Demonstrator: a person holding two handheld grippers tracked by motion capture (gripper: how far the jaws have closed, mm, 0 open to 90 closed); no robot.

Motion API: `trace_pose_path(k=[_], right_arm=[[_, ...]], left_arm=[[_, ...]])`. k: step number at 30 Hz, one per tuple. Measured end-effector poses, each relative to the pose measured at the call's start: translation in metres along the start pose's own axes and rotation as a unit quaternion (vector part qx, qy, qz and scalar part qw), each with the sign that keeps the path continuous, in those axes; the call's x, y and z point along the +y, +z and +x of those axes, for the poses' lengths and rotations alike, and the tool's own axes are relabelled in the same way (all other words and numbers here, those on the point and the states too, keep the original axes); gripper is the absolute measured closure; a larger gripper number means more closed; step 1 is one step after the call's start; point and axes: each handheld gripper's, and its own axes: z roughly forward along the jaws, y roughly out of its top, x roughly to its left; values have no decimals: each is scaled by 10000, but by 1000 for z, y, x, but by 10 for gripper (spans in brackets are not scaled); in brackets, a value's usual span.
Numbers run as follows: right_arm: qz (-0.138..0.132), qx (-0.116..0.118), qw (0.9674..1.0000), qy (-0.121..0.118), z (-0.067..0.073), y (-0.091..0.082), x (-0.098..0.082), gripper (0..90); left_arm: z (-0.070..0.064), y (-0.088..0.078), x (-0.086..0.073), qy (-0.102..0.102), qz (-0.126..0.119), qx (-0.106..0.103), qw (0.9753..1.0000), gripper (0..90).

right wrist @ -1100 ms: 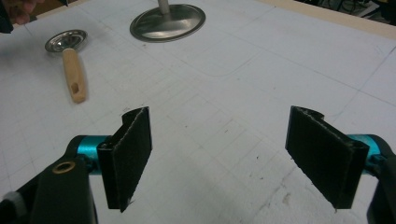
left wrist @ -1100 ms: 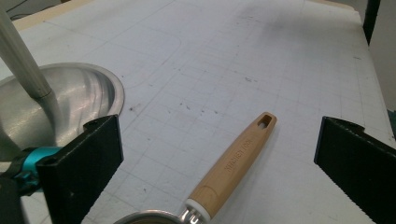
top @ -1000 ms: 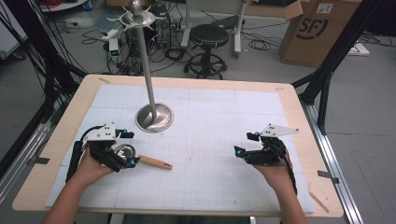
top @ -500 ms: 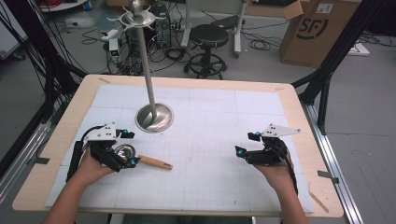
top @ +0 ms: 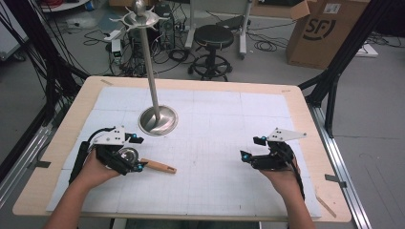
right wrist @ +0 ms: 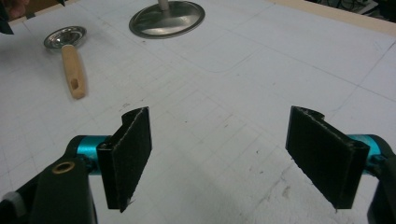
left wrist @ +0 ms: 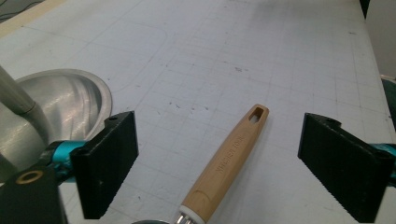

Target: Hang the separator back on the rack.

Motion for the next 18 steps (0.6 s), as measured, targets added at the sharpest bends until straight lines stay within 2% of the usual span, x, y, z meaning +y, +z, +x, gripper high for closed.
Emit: trace_pose_path(k=[3,5,10,12,15,18], right_arm=[[17,-20,10000,-6,-1,0,-1,216],[-10,-13,10000,-8,-1,-1,-1,216],[53,-51,10000,22,-1,-3,-5,216],[73,-89,9999,40,-2,-5,-7,217],[62,-112,9999,69,-3,-9,-9,217],[67,-120,9999,71,-3,-10,-11,218]], left_arm=[[1,6,1,51,259,-89,9996,237],[2,9,3,76,390,-110,9991,256],[3,20,10,255,844,-212,9959,302],[2,24,13,376,1065,-224,9933,316],[0,31,17,564,1435,-248,9877,335],[-1,37,18,634,1584,-326,9848,349]])
